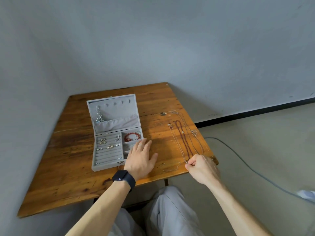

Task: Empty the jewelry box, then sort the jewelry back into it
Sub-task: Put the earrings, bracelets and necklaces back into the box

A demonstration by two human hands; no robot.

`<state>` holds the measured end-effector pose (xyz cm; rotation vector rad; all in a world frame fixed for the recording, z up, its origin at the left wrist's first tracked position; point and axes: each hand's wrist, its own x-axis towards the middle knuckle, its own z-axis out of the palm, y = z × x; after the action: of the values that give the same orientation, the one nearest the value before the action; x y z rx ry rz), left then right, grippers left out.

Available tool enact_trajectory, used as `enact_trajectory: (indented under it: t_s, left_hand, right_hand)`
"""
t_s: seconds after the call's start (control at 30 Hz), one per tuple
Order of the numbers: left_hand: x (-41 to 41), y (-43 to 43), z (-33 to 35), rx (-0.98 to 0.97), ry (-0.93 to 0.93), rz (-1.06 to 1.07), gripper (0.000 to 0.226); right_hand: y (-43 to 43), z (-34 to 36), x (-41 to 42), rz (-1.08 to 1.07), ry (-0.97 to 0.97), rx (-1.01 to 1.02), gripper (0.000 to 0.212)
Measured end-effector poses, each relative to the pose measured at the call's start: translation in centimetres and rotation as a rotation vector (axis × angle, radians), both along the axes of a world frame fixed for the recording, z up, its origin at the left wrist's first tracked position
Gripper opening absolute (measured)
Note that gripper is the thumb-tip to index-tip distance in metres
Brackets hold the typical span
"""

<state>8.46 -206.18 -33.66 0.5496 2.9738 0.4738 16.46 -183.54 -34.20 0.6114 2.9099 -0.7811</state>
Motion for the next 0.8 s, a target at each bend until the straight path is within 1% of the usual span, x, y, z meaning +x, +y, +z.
enact_trajectory:
  t_s: [0.03,0.07,0.1,0.17,0.23,0.3,0.33,0.4,0.5,0.6,0.7,0.8]
  left_hand:
    - [0.5,0.8,0.7,0.038,0.063,-0.007,0.051]
    - [1.0,1.8,1.4,0.078,0.066,-0.011,0.043]
    - [1.3,2.9,2.2,0.128,0.001,-0.005,0.038]
    - [1.3,5.5,3.1,0.253,-0.283,0.060,0.041]
    - [0.9,7.8,3.8,0.386,-0.567,0.158,0.049]
    - [0.3,9.4,3.9,0.477,-0.785,0.237,0.051]
    - [0.1,9.9,3.8,0.499,-0.860,0.265,0.049]
    - [-0.4,10.5,3.1,0.557,-0.924,0.318,0.041]
    - [-1.2,11.1,2.3,0.661,-0.922,0.394,0.023]
    - [-1.4,11.2,2.2,0.768,-0.969,0.436,0.016]
    - [-1.9,11.4,2.4,0.910,-1.039,0.435,0.010]
    - [-3.2,11.4,3.0,1.063,-1.066,0.469,0.011]
  right_hand:
    - [0.3,0.2,-0.2,-0.005,-0.006,-0.054,0.012]
    - [0.5,0.5,-0.5,-0.017,-0.004,-0.116,0.013]
    - [0.7,0.7,-0.9,-0.031,0.000,-0.180,0.013]
    - [1.1,1.1,-1.6,-0.062,0.010,-0.329,0.016]
    - [1.4,1.3,-2.1,-0.088,0.026,-0.459,0.020]
    - [1.8,1.4,-2.1,-0.104,0.045,-0.517,0.023]
    - [1.9,1.4,-2.1,-0.113,0.057,-0.536,0.023]
    - [2.2,1.3,-2.0,-0.130,0.080,-0.583,0.021]
    - [2.5,1.0,-1.8,-0.152,0.107,-0.618,0.017]
    - [2.4,0.8,-1.2,-0.166,0.125,-0.626,0.016]
    - [1.9,0.8,-0.4,-0.178,0.161,-0.665,0.014]
    - [1.6,0.9,0.6,-0.176,0.208,-0.738,0.012]
